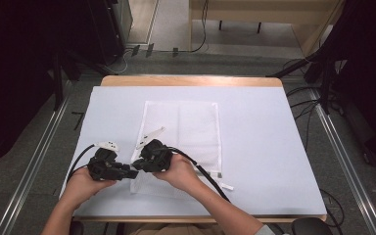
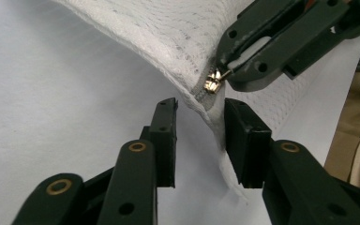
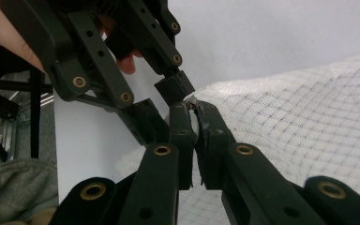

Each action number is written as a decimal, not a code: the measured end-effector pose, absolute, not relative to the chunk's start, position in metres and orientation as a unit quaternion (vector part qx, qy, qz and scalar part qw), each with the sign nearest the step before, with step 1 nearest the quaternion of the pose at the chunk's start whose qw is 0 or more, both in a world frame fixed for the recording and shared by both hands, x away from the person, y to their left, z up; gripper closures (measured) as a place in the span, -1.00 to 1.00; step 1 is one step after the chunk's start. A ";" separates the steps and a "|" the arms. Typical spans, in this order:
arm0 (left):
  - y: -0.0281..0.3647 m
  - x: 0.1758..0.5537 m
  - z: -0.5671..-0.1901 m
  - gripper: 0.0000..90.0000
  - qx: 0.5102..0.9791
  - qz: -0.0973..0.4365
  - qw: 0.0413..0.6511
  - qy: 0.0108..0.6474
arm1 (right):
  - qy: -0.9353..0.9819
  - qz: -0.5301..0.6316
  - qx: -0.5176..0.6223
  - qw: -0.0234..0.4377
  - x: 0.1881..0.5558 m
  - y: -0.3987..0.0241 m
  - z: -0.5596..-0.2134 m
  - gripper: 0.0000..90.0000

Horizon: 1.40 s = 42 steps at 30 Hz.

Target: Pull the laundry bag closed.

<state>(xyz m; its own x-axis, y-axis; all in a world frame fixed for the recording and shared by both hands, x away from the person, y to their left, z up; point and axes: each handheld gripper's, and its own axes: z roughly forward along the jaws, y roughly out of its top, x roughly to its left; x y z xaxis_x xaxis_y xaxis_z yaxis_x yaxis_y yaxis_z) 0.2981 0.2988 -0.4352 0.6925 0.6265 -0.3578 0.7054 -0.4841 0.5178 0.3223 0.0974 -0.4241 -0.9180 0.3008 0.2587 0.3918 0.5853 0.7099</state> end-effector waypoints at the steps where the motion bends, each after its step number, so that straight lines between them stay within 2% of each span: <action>1: 0.298 0.298 -0.436 0.51 0.860 -0.060 0.326 0.387 | -0.889 -0.411 -0.194 0.058 0.322 0.098 -0.424 0.93; 12: 0.297 0.298 -0.436 0.64 0.868 -0.055 0.316 0.379 | -0.893 -0.404 -0.185 0.070 0.321 0.099 -0.426 0.93; 21: 0.296 0.298 -0.435 0.87 0.871 -0.046 0.308 0.379 | -0.897 -0.396 -0.183 0.077 0.319 0.101 -0.429 0.93; 42: 0.297 0.300 -0.432 0.95 0.862 -0.058 0.314 0.394 | -0.888 -0.407 -0.202 0.064 0.322 0.094 -0.439 0.95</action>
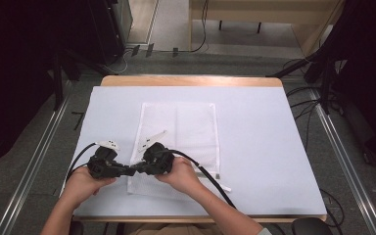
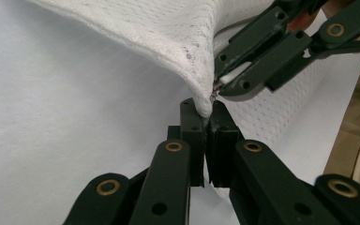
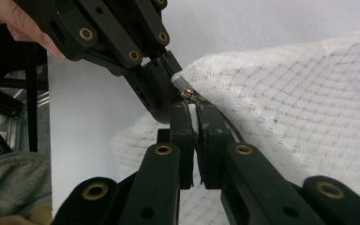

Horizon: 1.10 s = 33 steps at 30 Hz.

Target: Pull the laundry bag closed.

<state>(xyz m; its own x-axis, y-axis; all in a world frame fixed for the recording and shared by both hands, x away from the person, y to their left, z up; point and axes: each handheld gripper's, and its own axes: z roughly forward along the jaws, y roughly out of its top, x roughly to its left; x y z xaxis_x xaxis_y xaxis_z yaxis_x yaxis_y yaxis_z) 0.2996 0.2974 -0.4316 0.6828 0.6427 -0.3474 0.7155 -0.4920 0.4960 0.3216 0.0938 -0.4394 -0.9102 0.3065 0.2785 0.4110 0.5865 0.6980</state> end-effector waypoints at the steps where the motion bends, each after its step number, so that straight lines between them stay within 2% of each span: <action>1: 0.297 0.299 -0.431 0.95 0.863 -0.056 0.313 0.394 | -0.888 -0.409 -0.200 0.063 0.322 0.094 -0.440 0.95; 33: 0.302 0.299 -0.429 0.95 0.860 -0.057 0.323 0.390 | -0.891 -0.401 -0.202 0.063 0.328 0.080 -0.447 0.94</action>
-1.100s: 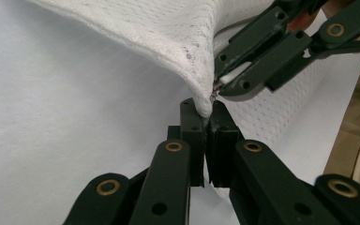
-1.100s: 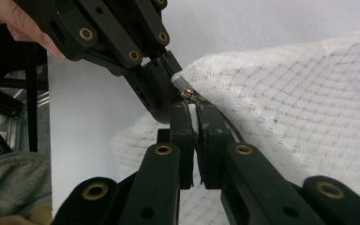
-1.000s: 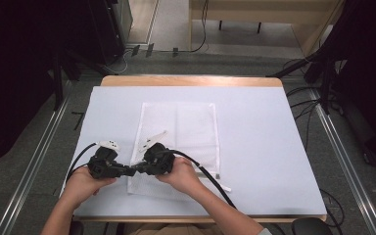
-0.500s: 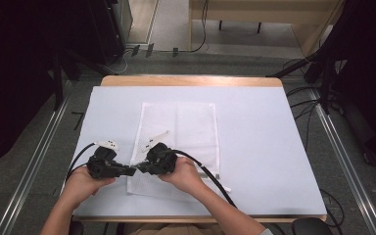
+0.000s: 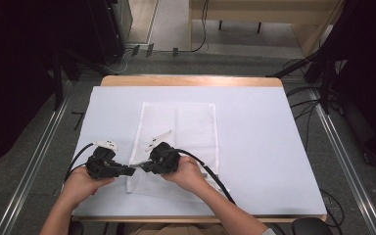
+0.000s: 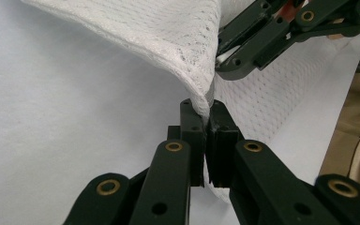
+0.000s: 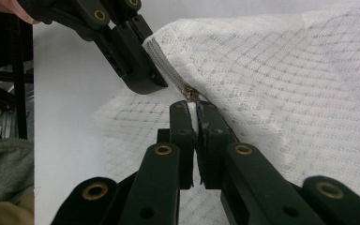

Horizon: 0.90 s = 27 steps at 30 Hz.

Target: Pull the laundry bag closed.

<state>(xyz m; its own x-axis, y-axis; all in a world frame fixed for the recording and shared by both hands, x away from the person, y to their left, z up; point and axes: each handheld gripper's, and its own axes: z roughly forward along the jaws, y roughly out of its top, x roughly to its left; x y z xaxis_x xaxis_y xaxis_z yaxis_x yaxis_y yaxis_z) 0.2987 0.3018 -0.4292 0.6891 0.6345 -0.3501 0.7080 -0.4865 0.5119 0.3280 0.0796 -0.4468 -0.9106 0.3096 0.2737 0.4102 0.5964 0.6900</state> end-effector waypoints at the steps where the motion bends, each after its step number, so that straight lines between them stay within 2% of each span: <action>1: 0.302 0.299 -0.429 0.95 0.860 -0.058 0.323 0.389 | -0.892 -0.400 -0.201 0.061 0.328 0.079 -0.446 0.94; 27: 0.306 0.298 -0.429 0.95 0.859 -0.059 0.329 0.388 | -0.900 -0.384 -0.202 0.051 0.330 0.063 -0.449 0.95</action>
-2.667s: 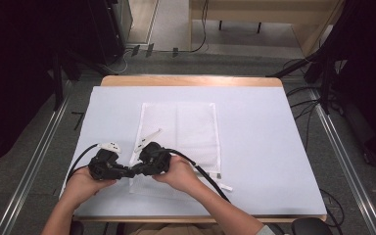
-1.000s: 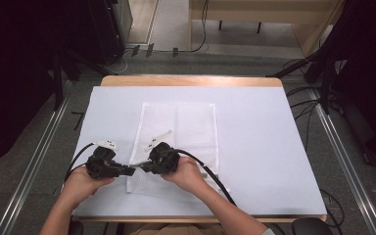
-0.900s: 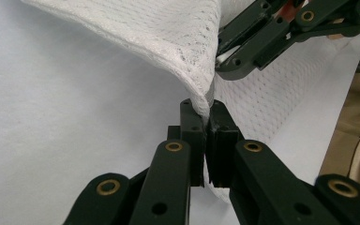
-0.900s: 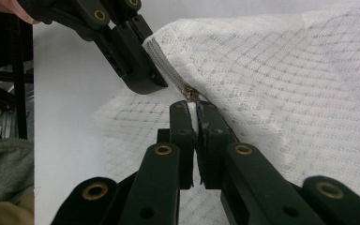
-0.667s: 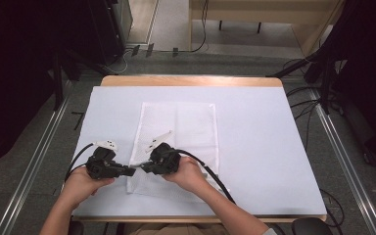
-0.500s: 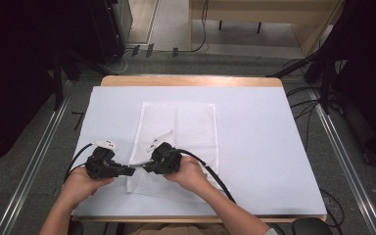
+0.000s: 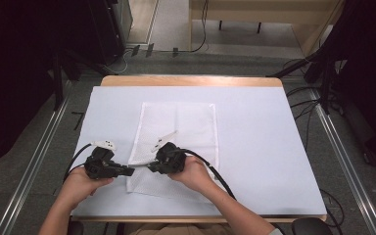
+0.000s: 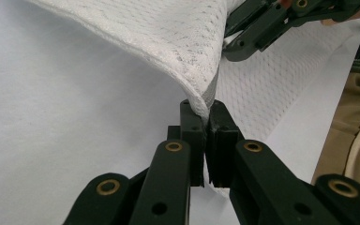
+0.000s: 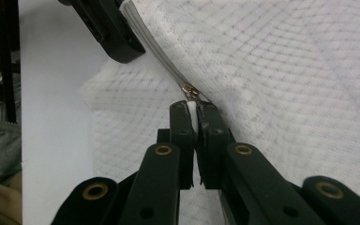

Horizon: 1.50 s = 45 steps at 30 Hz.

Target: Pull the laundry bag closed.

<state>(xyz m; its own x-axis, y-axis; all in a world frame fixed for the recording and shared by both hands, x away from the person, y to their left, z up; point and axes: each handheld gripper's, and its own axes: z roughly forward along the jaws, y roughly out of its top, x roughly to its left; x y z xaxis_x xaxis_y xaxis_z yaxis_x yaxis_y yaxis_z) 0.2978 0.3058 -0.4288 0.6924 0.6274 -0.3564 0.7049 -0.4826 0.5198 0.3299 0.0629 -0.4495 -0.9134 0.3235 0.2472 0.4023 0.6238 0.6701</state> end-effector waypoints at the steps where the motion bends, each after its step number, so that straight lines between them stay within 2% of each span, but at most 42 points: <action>1: 0.306 0.298 -0.429 0.95 0.859 -0.059 0.328 0.388 | -0.900 -0.383 -0.201 0.051 0.330 0.062 -0.450 0.95; 45: 0.308 0.296 -0.429 0.95 0.861 -0.070 0.330 0.381 | -0.902 -0.366 -0.222 0.053 0.329 0.020 -0.455 0.95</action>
